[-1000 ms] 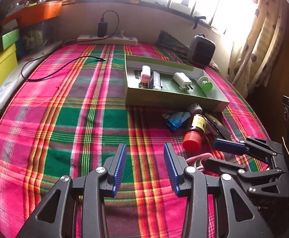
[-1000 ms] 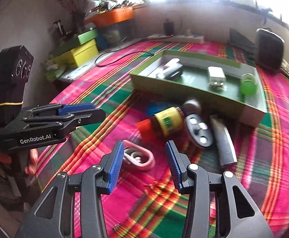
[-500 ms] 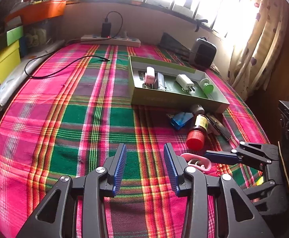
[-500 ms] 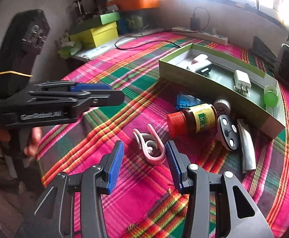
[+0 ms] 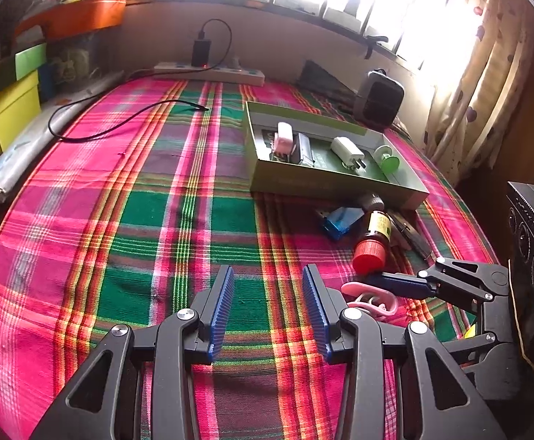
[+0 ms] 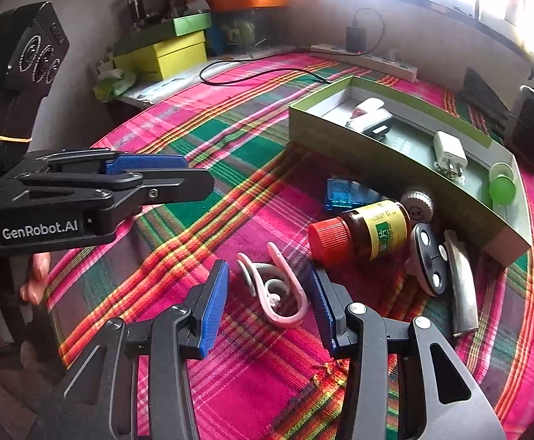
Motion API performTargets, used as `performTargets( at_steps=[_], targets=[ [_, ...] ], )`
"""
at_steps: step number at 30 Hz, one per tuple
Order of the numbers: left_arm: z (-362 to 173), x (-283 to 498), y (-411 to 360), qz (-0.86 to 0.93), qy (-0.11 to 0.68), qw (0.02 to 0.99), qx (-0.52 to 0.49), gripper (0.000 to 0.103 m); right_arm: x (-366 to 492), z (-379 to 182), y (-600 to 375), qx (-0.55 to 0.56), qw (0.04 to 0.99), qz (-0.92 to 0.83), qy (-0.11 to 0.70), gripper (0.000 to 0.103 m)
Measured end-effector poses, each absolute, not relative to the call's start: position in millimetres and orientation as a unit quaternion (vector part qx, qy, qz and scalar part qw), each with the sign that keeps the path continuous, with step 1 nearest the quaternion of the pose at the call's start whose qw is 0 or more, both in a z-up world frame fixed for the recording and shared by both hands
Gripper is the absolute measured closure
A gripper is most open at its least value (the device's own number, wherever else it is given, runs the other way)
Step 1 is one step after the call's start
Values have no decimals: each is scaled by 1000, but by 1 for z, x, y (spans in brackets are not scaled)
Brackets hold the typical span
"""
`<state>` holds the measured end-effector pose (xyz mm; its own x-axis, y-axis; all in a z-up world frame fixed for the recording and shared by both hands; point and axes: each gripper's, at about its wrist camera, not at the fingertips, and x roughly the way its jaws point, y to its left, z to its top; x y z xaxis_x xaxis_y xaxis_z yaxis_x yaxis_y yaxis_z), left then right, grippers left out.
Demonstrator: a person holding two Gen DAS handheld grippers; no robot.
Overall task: Organize rigid objects
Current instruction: 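Grasp the pink-and-white hook clip with the right gripper, then grasp the red-capped brown bottle with the left gripper while the right holds the clip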
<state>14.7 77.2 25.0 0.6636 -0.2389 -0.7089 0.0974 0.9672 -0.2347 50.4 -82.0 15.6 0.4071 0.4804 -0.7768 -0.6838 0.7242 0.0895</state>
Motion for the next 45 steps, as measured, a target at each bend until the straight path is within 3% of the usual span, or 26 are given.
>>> performTargets(
  at_steps=[6, 45],
  targets=[
    [25, 15, 74, -93, 400, 908, -85, 65, 51, 16, -86, -127, 836, 336, 414, 79],
    [17, 69, -32, -155, 442, 883, 12, 62, 62, 24, -212, -84, 881, 218, 412, 79]
  ],
)
